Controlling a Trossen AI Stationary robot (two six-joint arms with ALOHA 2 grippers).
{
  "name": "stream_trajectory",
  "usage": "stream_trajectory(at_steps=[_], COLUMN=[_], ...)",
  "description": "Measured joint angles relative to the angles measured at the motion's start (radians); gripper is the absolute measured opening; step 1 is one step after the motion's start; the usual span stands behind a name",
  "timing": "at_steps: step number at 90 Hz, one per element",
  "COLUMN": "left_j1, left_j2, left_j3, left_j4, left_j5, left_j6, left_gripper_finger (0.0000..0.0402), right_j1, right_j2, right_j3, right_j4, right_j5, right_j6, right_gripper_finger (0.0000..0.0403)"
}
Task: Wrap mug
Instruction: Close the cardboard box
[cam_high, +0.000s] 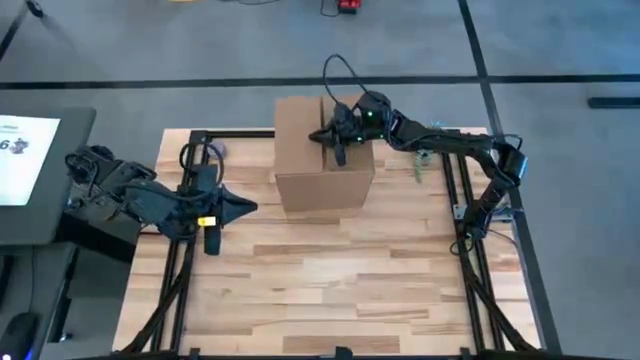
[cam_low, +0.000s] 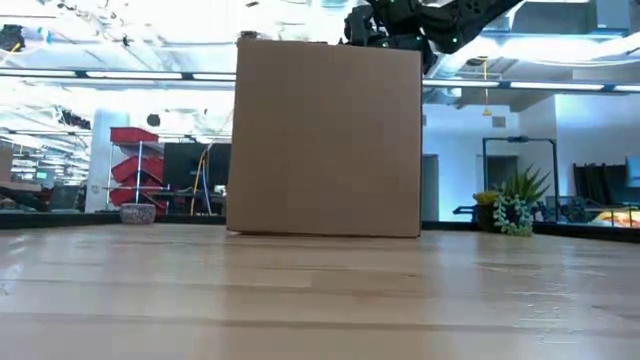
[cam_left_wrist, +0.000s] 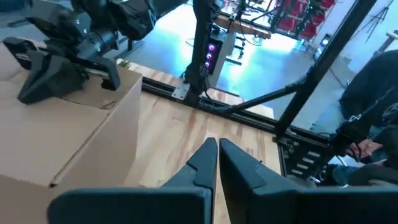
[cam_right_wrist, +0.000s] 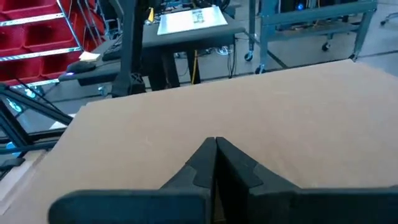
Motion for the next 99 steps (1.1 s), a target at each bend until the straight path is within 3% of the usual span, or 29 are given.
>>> stream_trajectory(at_steps=[29, 64, 87, 99], left_j1=[0.000, 0.000, 0.002, 0.031], left_j2=[0.011, 0.023, 0.024, 0.028], left_j3=[0.000, 0.000, 0.000, 0.000], left_j4=[-0.005, -0.013, -0.011, -0.048], left_j5=[-0.030, -0.042, -0.060, -0.103], left_j6=[-0.010, -0.017, -0.089, -0.122], left_gripper_finger=[0.0000, 0.0000, 0.0000, 0.0000], right_j1=[0.013, 0.055, 0.064, 0.079], right_j2=[-0.099, -0.082, -0.093, -0.110], right_j3=[-0.001, 0.001, 0.001, 0.002], right_j4=[-0.047, -0.090, -0.062, 0.068], right_j5=[0.010, 0.063, 0.062, 0.060], right_j6=[0.139, 0.104, 0.093, 0.103], right_gripper_finger=[0.0000, 0.0000, 0.0000, 0.0000])
